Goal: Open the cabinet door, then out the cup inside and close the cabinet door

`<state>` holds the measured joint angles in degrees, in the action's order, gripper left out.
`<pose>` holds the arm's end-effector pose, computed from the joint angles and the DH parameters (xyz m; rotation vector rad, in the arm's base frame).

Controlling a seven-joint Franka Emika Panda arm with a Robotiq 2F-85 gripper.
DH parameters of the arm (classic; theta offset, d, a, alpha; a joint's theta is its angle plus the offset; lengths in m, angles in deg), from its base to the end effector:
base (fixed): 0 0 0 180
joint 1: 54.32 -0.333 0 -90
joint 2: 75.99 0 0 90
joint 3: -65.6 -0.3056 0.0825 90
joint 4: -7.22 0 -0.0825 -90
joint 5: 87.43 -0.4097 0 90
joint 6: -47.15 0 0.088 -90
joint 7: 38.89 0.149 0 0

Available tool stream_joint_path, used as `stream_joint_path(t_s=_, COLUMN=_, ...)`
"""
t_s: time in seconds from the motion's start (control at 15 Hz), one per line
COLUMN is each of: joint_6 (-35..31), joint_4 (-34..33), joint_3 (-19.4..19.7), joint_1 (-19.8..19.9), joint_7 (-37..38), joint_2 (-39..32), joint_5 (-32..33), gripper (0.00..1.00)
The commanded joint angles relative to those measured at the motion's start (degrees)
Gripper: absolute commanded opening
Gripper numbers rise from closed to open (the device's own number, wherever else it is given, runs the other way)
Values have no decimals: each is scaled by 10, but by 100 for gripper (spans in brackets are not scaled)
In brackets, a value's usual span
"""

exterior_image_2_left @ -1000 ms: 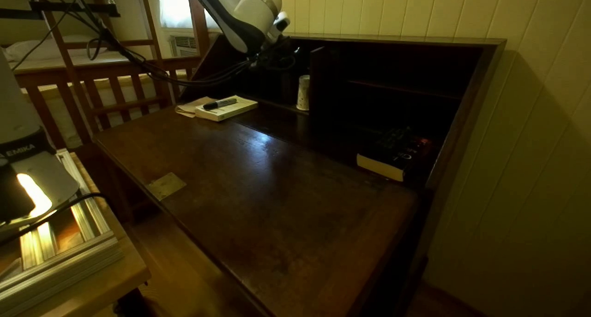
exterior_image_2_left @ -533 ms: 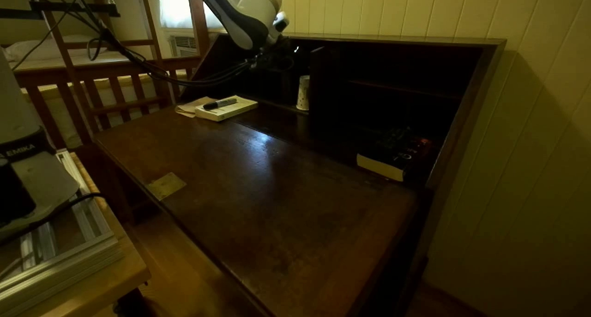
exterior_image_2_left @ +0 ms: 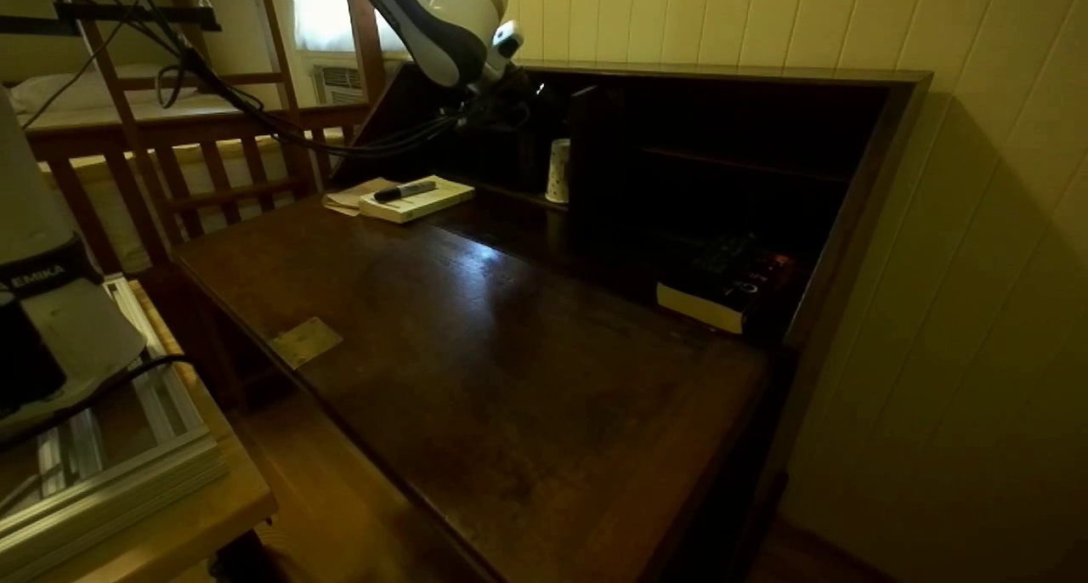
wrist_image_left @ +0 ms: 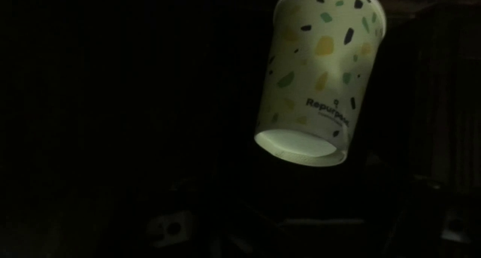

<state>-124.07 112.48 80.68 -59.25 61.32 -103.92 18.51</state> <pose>0.6776 -0.0514 0.2242 2.5450 -0.0718 1.1471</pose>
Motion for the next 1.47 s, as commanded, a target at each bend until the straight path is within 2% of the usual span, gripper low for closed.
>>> stream_joint_path(t_s=0.0, joint_6=47, joint_4=63, joint_3=2, joint_1=-23, joint_7=22, joint_2=56, joint_5=-3, gripper=100)
stream_joint_path(t_s=0.13, joint_6=74, joint_4=86, joint_3=4, joint_1=-32, joint_7=31, joint_2=76, joint_5=-8, gripper=100)
stream_joint_path(t_s=0.53, joint_6=163, joint_4=156, joint_3=5, joint_1=-49, joint_7=-11, joint_2=129, joint_5=-62, gripper=100)
stream_joint_path(t_s=0.87, joint_6=177, joint_4=187, joint_3=-1, joint_1=-41, joint_7=-80, joint_2=144, joint_5=-153, gripper=100)
stream_joint_path(t_s=0.93, joint_6=169, joint_4=186, joint_3=-1, joint_1=-38, joint_7=-88, joint_2=142, joint_5=-163, gripper=93)
stream_joint_path(t_s=1.0, joint_6=156, joint_4=178, joint_3=-1, joint_1=-35, joint_7=-84, joint_2=136, joint_5=-164, gripper=74)
stream_joint_path(t_s=1.4, joint_6=104, joint_4=151, joint_3=-1, joint_1=-24, joint_7=-70, joint_2=107, joint_5=-161, gripper=30)
